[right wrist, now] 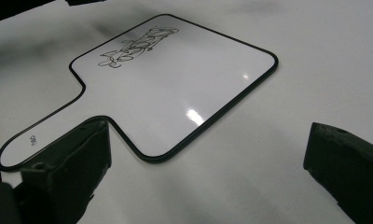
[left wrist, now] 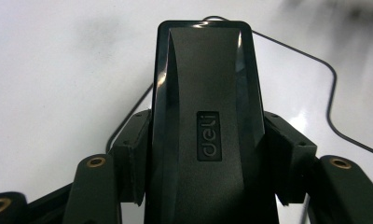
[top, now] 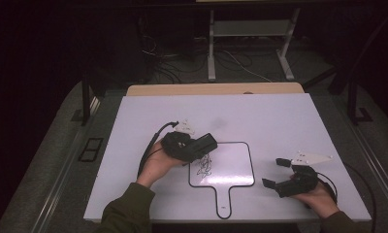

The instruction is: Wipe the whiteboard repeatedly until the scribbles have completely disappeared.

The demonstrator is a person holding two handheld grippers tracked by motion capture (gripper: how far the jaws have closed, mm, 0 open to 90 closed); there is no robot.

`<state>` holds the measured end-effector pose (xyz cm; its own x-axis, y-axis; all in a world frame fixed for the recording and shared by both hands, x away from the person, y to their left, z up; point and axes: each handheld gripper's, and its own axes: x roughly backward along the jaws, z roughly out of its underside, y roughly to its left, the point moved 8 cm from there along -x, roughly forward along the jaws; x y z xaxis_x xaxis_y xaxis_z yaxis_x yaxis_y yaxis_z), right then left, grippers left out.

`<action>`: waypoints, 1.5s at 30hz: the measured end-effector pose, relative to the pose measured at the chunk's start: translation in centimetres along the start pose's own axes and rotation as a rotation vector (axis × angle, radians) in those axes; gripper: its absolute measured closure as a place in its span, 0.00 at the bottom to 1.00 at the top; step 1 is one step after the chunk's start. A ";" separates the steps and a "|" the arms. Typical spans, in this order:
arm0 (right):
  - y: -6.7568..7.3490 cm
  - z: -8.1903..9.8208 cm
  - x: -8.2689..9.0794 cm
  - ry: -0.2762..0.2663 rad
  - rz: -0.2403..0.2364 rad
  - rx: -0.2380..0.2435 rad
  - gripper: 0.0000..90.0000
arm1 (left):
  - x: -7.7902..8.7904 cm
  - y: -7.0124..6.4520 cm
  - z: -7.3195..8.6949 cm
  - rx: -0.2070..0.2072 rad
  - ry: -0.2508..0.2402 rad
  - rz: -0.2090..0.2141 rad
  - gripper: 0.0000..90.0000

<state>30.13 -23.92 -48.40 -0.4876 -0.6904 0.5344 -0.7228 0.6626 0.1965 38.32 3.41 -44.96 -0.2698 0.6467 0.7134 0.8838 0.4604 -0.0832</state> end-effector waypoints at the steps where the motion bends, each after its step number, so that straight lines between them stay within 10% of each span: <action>1: 0.0 0.0 0.0 0.001 0.000 -0.001 0.00 | -0.2 0.2 -0.1 0.003 0.002 -0.003 0.44; 17: 0.0 0.1 -0.1 0.005 -0.004 0.011 0.00 | -3.8 2.2 1.1 0.015 0.084 -0.047 0.44; 45: 0.0 0.1 -0.2 0.006 -0.003 0.012 0.00 | -4.9 2.0 1.7 -0.031 0.134 -0.085 0.44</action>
<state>30.15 -23.83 -48.56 -0.4829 -0.6905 0.5384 -0.7297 0.6573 0.1885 40.71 2.22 -49.79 -0.2928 0.5184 0.8035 0.8717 0.4900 0.0016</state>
